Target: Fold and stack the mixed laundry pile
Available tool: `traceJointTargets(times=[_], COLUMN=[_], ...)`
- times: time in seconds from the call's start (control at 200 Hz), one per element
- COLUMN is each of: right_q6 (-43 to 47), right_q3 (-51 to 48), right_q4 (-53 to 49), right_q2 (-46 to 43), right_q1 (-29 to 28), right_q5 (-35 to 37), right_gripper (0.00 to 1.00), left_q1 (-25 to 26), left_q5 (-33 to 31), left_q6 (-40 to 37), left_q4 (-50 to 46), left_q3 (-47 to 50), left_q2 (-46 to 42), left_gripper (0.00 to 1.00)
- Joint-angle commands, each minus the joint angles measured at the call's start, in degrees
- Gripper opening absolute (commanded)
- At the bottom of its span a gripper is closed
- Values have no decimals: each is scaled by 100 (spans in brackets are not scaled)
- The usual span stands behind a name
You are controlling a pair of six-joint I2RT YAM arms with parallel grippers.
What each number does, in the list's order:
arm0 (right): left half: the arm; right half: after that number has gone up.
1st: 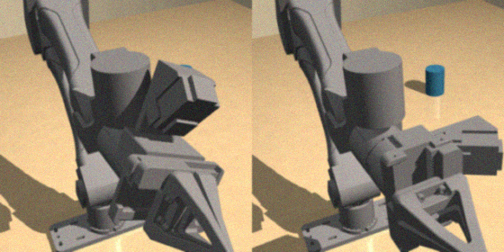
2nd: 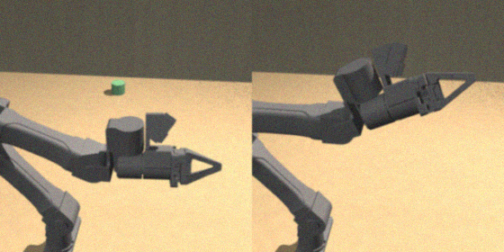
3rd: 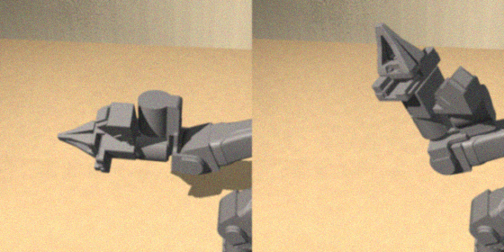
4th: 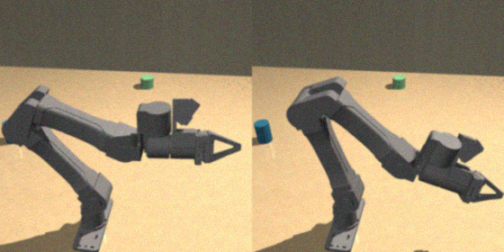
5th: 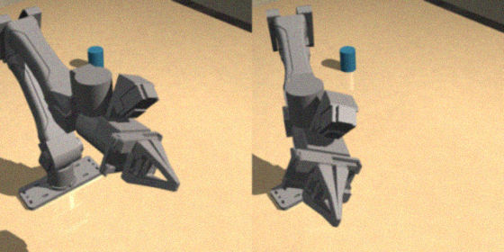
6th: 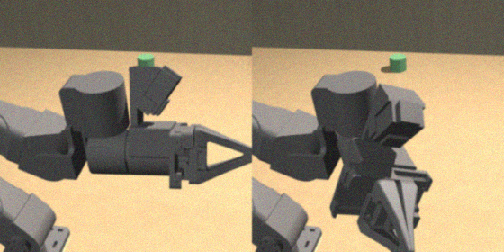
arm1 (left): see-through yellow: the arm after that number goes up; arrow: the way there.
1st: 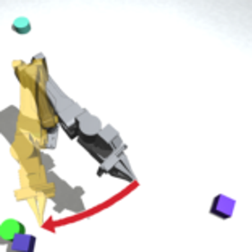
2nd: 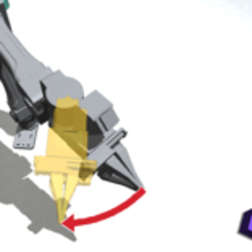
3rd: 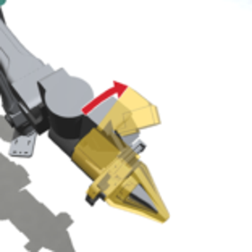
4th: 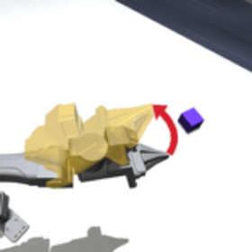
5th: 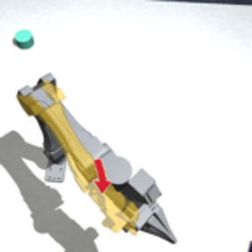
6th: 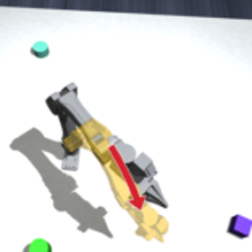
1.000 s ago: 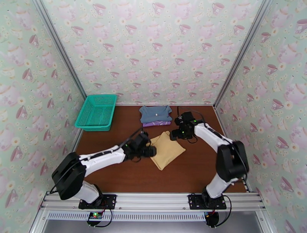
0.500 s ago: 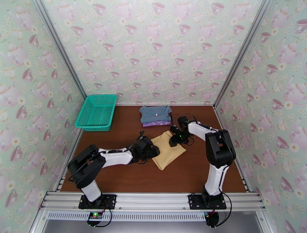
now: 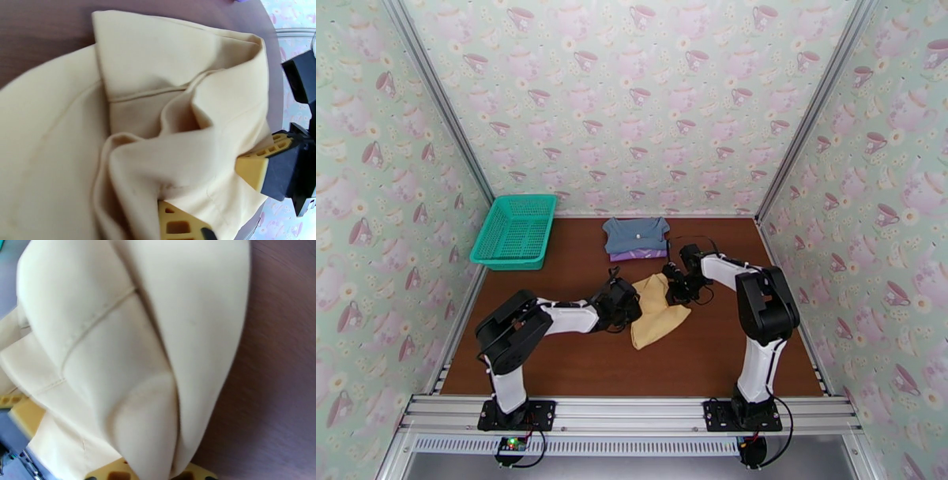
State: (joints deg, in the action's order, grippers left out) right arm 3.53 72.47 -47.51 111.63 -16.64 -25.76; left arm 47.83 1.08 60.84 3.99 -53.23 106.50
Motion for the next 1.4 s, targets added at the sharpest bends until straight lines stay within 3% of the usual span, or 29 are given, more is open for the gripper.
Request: traceJointTargets(times=[0.0, 0.155, 0.28, 0.486, 0.636, 0.811, 0.992, 1.097, 1.202, 1.327, 1.357, 1.397], right_q6=[-236, -696, -1091, -1749, -1810, -1878, -2148, -2252, -2371, -2540, -2561, -2592], right_q3=[-53, -10, 229, 841, 1973, 3720, 5734, 6831, 7591, 7464, 7452, 7436], right_q4=[-75, -1, -23, 407, 511, 544, 497, 383, 181, 359, 372, 390], right_q2=[-225, -1085, -1756, -2098, -1281, 409, 2161, 3105, 3841, 4194, 4256, 4336], right_q1=[-76, -132, -233, -243, -234, -116, 59, 128, 195, 214, 219, 216], right_q5=[105, 268, 600, 980, 1291, 1252, 1055, 1035, 1015, 985, 993, 1014], right_gripper=[0, 0, 0, 0, 0, 0, 0, 0, 0, 0, 0, 0], left_q1=[81, 19, -159, -892, -1547, -2270, -2682, -2882, -3028, -3172, -3190, -3207], left_q5=[-189, -665, -862, -636, -376, 116, 387, 743, 887, 1120, 1164, 1200], left_q6=[-234, -884, -1574, -2659, -3438, -3821, -4213, -4056, -3843, -3599, -3560, -3513], left_q4=[-610, -1821, -2852, -3951, -4395, -4364, -4196, -4005, -3831, -3523, -3442, -3350], left_q3=[92, -352, -1328, -3121, -4692, -6312, -8191, -9158, -9690, -9674, -9646, -9611], left_q2=[-81, -943, -1450, -1285, -310, 1175, 2911, 3876, 4601, 5057, 5132, 5214], left_gripper=[0, 0, 0, 0, 0, 0, 0, 0, 0, 0, 11, 36])
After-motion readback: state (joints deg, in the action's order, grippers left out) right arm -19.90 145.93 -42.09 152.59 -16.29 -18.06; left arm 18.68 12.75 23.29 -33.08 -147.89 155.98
